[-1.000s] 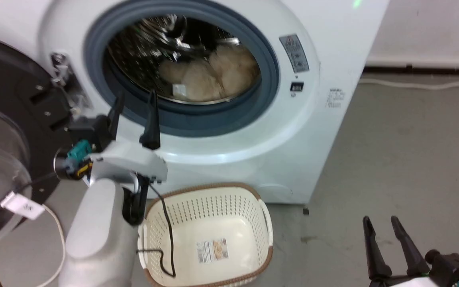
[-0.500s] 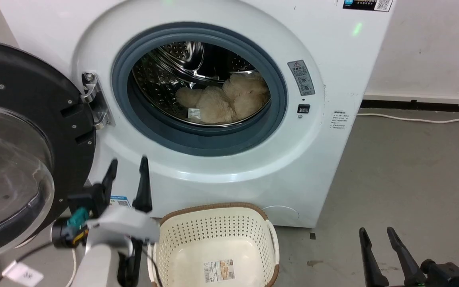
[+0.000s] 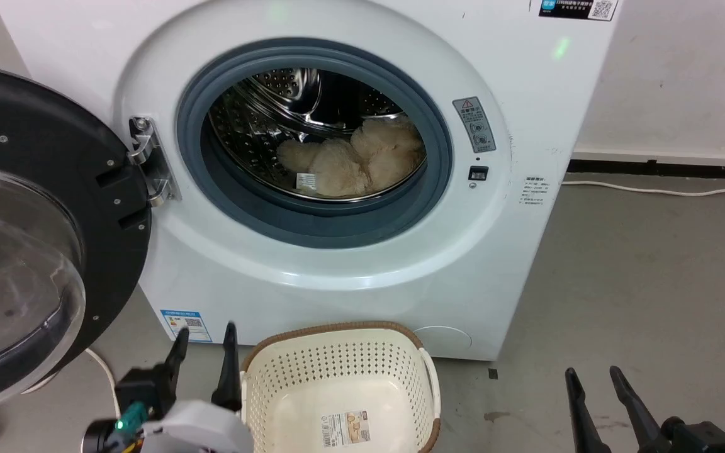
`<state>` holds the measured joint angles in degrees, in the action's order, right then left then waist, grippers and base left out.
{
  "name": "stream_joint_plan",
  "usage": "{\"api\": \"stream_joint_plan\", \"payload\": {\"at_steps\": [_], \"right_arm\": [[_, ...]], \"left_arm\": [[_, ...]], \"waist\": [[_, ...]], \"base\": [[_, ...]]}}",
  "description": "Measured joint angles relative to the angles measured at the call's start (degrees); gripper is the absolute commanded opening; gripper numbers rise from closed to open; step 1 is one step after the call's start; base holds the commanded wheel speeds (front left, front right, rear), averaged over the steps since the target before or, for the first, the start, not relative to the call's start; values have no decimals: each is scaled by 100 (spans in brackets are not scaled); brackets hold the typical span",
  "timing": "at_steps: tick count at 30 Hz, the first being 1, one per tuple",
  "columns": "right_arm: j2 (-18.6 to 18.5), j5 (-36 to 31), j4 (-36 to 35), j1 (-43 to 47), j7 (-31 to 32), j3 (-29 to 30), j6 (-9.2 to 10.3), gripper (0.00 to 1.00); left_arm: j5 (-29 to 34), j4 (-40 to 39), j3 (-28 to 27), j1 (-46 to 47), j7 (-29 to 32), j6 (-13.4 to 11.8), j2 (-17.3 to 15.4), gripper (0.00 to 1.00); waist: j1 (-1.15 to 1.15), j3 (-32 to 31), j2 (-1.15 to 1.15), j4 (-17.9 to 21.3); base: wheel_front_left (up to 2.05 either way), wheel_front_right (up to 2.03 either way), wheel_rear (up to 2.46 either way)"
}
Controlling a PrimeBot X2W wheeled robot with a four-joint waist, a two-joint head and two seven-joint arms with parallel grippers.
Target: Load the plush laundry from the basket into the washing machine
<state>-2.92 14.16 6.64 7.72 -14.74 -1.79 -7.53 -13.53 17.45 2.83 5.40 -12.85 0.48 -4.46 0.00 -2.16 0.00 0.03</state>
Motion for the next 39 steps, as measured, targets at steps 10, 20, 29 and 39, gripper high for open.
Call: {"api": "stream_joint_plan", "payload": {"at_steps": [10,20,29,39], "right_arm": [[0,-159,-55,4,0,-14,0,100],[0,-167,-66,23,-1,-4,0,100],[0,-166,-62,25,-1,1,0,100],[0,-164,-26,25,-1,-5,0,100]], "left_arm": [[44,-390,100,-592,182,-134,-37,100],[322,-697,240,-756,276,-257,-222,100],[275,-800,243,-756,207,-286,-234,100],[215,-799,287,-756,171,-335,-231,100]], "waist": [[0,47,0,2],[0,70,0,-1],[1,86,0,6],[1,75,0,6]], "base": [[0,0,0],[0,0,0],[0,0,0],[0,0,0]]}}
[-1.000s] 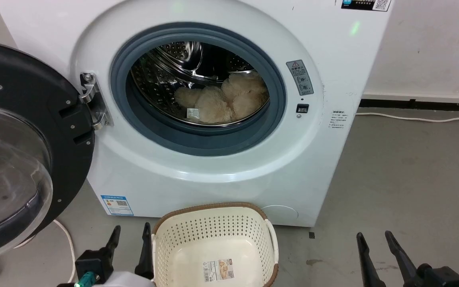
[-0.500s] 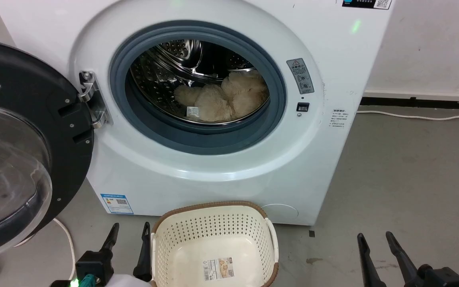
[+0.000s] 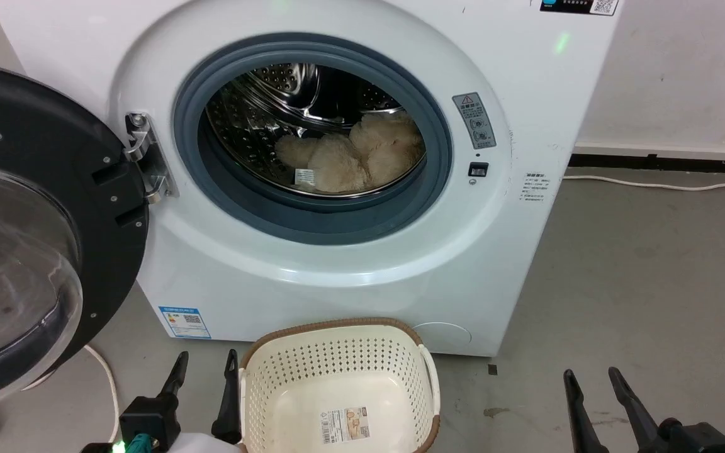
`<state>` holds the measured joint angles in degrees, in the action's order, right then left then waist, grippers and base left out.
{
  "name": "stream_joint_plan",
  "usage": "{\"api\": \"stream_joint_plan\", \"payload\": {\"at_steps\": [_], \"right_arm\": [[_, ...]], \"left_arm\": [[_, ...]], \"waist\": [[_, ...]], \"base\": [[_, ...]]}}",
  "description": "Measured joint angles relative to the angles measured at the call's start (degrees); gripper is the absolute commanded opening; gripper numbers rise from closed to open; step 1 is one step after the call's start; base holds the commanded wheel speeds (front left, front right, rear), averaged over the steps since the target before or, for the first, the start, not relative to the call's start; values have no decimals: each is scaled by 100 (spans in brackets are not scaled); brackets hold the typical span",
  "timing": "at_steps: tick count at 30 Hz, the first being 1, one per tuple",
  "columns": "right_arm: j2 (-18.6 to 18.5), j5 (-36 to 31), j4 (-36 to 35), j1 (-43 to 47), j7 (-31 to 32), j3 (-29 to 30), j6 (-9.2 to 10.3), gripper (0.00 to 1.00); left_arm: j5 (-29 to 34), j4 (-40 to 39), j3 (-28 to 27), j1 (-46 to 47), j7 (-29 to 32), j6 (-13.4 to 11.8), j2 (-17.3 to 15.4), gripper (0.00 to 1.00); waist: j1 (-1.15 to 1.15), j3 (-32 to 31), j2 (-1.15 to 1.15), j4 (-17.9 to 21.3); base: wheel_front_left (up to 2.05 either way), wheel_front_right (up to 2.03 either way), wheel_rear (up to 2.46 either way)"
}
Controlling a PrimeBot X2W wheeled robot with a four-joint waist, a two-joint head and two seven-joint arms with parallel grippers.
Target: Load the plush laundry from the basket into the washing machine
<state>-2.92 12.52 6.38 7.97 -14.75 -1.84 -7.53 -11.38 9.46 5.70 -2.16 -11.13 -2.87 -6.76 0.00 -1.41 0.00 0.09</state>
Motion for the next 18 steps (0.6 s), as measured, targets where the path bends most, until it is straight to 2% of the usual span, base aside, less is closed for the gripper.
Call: {"api": "stream_joint_plan", "payload": {"at_steps": [2,3,18], "right_arm": [[0,5,4,-1,0,1,0,100],[0,9,12,-1,0,2,0,0],[0,-56,-3,-19,111,-1,0,0]], "left_arm": [[-2,0,5,0,0,-1,0,100],[-14,1,7,0,0,-2,0,0],[21,-33,-30,1,80,2,38,0]], "waist": [[0,5,0,-4],[0,7,0,-5],[0,18,0,-6]], "base": [[0,0,0],[0,0,0],[0,0,0]]}}
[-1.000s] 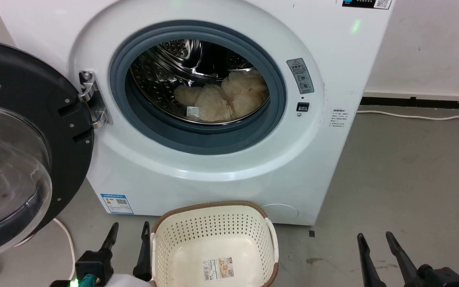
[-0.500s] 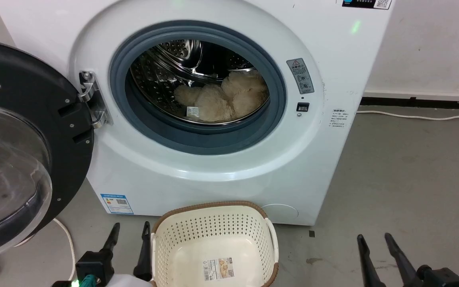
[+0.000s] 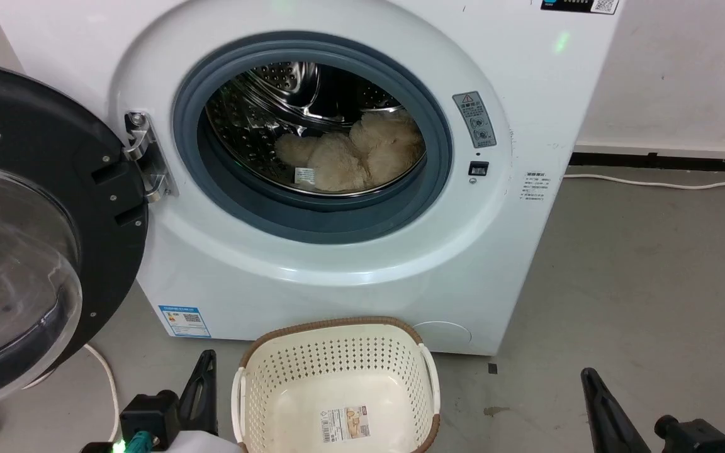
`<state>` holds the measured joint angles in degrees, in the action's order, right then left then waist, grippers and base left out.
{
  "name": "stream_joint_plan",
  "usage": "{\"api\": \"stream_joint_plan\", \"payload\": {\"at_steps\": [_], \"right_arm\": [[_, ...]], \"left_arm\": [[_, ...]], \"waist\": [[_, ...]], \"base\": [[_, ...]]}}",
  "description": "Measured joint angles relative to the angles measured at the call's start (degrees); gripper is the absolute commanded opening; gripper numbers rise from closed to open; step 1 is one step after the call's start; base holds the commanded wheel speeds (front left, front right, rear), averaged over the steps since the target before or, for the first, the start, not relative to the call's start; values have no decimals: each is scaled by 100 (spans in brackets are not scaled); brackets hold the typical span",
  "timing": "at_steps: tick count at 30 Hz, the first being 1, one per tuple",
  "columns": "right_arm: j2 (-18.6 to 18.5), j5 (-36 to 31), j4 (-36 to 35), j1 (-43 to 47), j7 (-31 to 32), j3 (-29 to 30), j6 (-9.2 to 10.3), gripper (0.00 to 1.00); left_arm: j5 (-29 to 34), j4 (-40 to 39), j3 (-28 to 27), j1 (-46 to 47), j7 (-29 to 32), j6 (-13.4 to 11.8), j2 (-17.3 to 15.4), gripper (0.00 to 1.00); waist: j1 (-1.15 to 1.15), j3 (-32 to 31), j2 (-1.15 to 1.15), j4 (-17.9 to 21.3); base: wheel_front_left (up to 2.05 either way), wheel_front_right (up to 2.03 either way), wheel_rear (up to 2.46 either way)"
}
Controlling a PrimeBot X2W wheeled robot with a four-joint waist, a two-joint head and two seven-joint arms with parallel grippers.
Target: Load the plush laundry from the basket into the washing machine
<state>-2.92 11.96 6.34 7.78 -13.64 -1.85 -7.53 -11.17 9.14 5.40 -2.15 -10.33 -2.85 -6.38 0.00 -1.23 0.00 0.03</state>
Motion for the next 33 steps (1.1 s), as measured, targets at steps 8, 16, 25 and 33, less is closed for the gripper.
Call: {"api": "stream_joint_plan", "payload": {"at_steps": [8,16,25,33], "right_arm": [[0,-92,-49,-13,99,10,0,0],[0,-159,-92,-38,197,23,0,0],[0,-276,-136,-129,307,37,0,0],[0,-346,-175,-160,398,53,0,0]], "left_arm": [[100,-71,-41,3,87,10,13,0],[159,-141,-68,4,168,51,32,0],[245,-201,-104,5,230,59,56,0],[303,-265,-145,8,303,86,89,0]], "waist": [[0,11,0,0],[0,19,0,0],[0,29,0,-1],[0,37,0,-1]], "base": [[0,0,0],[0,0,0],[0,0,0],[0,0,0]]}}
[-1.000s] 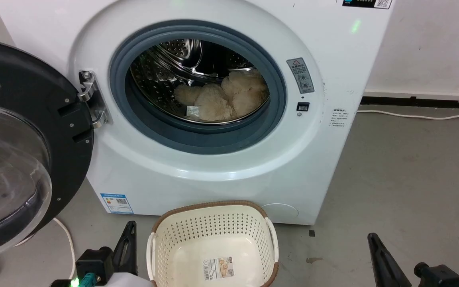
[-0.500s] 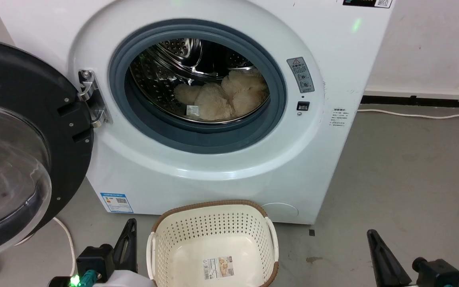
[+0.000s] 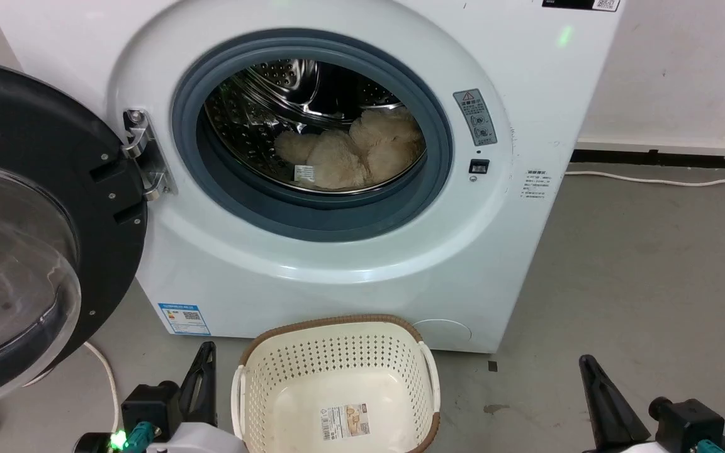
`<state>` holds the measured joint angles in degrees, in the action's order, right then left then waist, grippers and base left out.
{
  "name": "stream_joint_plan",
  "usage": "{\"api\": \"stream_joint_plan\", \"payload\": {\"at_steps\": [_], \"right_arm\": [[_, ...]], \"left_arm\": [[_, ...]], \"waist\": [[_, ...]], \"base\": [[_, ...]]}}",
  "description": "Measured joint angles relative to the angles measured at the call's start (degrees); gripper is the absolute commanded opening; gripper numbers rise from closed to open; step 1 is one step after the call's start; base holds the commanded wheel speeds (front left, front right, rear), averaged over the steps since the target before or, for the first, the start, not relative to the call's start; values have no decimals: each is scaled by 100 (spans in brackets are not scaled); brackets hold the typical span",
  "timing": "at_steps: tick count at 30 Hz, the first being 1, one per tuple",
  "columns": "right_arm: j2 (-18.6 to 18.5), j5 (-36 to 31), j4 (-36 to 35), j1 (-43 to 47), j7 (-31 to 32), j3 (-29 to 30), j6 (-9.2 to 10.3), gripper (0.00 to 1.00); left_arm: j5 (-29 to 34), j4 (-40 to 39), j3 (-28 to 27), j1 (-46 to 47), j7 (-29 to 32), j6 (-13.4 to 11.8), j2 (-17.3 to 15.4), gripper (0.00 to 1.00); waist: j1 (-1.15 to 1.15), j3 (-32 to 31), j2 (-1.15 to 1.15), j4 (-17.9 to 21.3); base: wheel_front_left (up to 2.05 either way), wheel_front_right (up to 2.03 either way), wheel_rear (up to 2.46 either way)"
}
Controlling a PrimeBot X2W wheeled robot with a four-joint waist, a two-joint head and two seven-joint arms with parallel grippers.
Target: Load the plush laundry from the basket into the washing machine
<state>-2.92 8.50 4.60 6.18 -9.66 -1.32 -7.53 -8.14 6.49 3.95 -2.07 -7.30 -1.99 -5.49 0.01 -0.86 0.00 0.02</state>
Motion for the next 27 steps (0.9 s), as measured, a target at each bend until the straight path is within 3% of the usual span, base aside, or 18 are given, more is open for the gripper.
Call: {"api": "stream_joint_plan", "payload": {"at_steps": [27], "right_arm": [[0,-257,-142,-205,311,40,0,0]], "left_arm": [[253,-202,-122,62,227,65,92,0]], "waist": [[0,29,0,-1]], "base": [[0,0,0]]}}
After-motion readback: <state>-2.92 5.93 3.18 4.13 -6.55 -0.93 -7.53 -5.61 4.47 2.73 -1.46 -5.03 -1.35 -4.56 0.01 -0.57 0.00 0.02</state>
